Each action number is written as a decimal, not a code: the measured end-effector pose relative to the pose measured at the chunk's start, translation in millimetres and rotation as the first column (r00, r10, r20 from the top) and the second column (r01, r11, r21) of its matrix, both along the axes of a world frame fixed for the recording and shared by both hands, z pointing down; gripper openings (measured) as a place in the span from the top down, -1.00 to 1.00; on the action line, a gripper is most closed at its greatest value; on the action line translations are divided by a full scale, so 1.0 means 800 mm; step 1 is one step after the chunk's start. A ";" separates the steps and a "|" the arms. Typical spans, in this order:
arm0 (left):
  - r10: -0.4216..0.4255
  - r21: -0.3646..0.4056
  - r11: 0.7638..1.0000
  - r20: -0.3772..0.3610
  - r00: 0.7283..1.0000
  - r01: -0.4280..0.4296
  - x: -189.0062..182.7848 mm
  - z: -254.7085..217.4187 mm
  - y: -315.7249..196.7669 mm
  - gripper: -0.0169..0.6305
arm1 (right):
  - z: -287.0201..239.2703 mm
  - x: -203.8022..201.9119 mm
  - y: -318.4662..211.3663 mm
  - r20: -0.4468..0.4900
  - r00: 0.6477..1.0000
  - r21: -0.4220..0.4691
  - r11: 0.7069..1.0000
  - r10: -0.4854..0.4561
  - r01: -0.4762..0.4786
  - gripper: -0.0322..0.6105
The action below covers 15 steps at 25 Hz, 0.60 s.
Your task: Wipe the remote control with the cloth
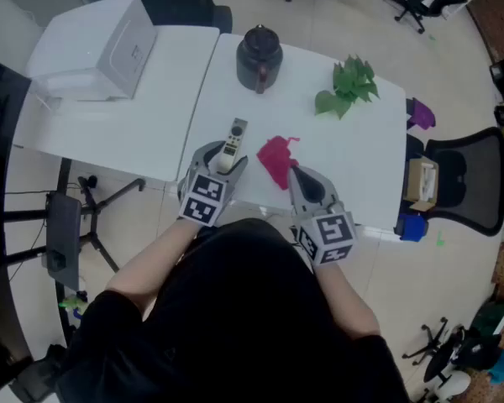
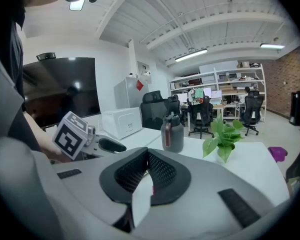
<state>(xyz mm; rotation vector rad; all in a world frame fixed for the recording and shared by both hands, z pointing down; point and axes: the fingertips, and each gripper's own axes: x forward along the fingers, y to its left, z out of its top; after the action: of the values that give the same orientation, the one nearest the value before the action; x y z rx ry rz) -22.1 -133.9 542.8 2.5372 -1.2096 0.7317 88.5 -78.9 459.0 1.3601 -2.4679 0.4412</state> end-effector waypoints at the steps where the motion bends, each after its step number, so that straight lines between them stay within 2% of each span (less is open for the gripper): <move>1: -0.019 -0.025 0.999 0.017 1.000 0.019 -0.002 0.018 -0.005 0.13 | 0.001 0.002 0.000 -0.003 1.000 -0.002 1.000 0.007 -0.007 0.90; 3: -0.054 -0.072 0.996 0.056 0.997 0.058 -0.007 0.053 -0.016 0.05 | 0.002 0.006 0.002 -0.008 1.000 -0.007 1.000 0.014 -0.014 0.90; 9: -0.121 -0.202 0.967 0.171 0.978 0.155 -0.015 0.147 -0.039 0.05 | 0.011 0.012 0.008 -0.020 1.000 -0.028 1.000 0.010 -0.010 0.90; 11: -0.132 -0.249 0.951 0.202 0.970 0.182 -0.017 0.167 -0.040 0.05 | 0.014 0.014 0.010 -0.022 1.000 -0.035 0.999 0.008 -0.008 0.90; 15: -0.151 -0.287 0.933 0.237 0.960 0.217 -0.016 0.190 -0.047 0.05 | 0.017 0.021 0.011 -0.024 1.000 -0.045 0.999 0.014 -0.015 0.90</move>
<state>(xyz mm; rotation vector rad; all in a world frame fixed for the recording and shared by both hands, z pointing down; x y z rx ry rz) -35.2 -171.2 695.0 2.0995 -1.2619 1.0733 105.2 -69.8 472.2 1.3585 -2.4150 0.4785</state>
